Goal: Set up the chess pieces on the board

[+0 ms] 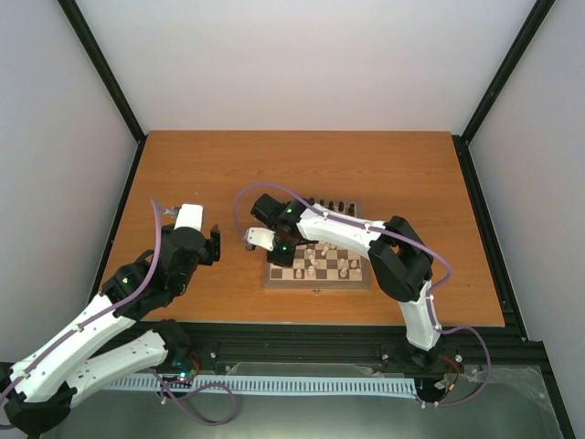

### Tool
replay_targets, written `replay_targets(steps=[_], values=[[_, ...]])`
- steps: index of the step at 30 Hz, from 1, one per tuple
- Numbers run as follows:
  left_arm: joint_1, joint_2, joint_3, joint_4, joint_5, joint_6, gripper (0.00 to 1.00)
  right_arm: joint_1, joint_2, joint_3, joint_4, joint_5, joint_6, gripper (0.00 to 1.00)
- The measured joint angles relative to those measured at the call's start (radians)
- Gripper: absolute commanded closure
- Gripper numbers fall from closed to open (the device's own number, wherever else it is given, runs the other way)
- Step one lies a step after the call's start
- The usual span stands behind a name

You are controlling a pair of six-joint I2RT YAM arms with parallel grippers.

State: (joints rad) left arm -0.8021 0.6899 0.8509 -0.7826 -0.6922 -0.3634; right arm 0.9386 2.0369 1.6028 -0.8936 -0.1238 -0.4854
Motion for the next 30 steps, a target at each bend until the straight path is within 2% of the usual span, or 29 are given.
replay_targets(steps=[4,8,12,17,21,25,30], values=[[0.000,0.000,0.000,0.000,0.000,0.000,0.21,0.000,-0.002,-0.004,0.000,-0.003,0.000,0.88],[0.000,0.002,0.000,0.000,0.001,0.000,0.21,0.000,-0.002,-0.005,-0.002,-0.008,0.004,0.75],[0.000,0.002,-0.001,0.000,0.002,0.000,0.21,0.000,-0.003,-0.010,-0.008,-0.007,0.011,0.66],[0.000,0.009,-0.002,0.000,0.008,0.000,0.21,-0.048,-0.047,-0.021,-0.016,-0.033,0.011,0.65],[0.000,0.013,-0.005,0.001,0.023,0.001,0.21,-0.200,-0.127,-0.029,-0.018,-0.071,-0.031,0.67],[0.000,0.022,-0.005,0.003,0.044,0.005,0.21,-0.353,-0.206,-0.092,-0.002,-0.049,-0.131,0.69],[0.000,0.031,-0.005,0.004,0.063,0.011,0.21,-0.393,-0.217,-0.159,-0.003,-0.019,-0.315,0.72]])
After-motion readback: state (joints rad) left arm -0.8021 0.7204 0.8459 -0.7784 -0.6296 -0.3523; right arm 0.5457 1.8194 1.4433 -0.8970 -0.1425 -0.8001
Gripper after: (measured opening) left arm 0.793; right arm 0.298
